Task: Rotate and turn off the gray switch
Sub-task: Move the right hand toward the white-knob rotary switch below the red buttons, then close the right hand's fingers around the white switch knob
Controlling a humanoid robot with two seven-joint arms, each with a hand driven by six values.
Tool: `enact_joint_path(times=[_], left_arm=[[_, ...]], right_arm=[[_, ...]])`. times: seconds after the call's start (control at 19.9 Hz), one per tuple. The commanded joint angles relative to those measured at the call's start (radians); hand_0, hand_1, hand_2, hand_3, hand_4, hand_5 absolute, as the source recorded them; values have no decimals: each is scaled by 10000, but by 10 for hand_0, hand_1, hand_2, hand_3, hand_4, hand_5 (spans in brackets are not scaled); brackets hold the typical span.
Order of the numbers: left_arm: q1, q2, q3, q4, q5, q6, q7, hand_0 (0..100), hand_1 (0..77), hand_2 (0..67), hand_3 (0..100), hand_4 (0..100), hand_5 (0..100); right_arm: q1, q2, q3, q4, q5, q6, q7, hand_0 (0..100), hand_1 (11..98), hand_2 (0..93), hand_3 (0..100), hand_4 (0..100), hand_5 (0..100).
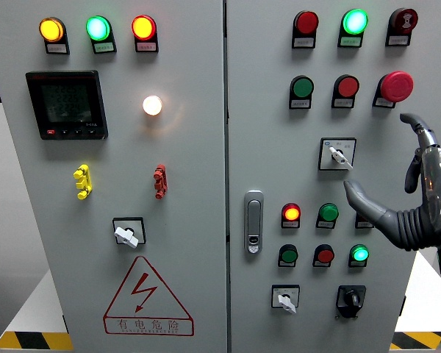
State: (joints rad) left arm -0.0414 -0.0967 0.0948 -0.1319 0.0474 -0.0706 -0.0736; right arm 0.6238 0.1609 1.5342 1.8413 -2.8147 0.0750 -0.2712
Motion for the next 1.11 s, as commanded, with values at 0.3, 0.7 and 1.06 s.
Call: enact_joint_path(times=[0.3,0.7,1.06], left_arm=[[0,1,3,0,2,0,0,845,0,134,187,82,110],[0,1,3,0,2,0,0,845,0,134,187,83,109],[0,1,3,0,2,0,0,845,0,134,187,83,109]], right_arm=[[786,-14,-79,-1093,367,-75,-602,0,364,596,900,1000,1000],[1171,-44,-156,-1861,367,-121,-617,0,363,662,894,1000,1000],[1385,-29,-217,-2245,382,-121,-617,0,358,672,894,1000,1000]])
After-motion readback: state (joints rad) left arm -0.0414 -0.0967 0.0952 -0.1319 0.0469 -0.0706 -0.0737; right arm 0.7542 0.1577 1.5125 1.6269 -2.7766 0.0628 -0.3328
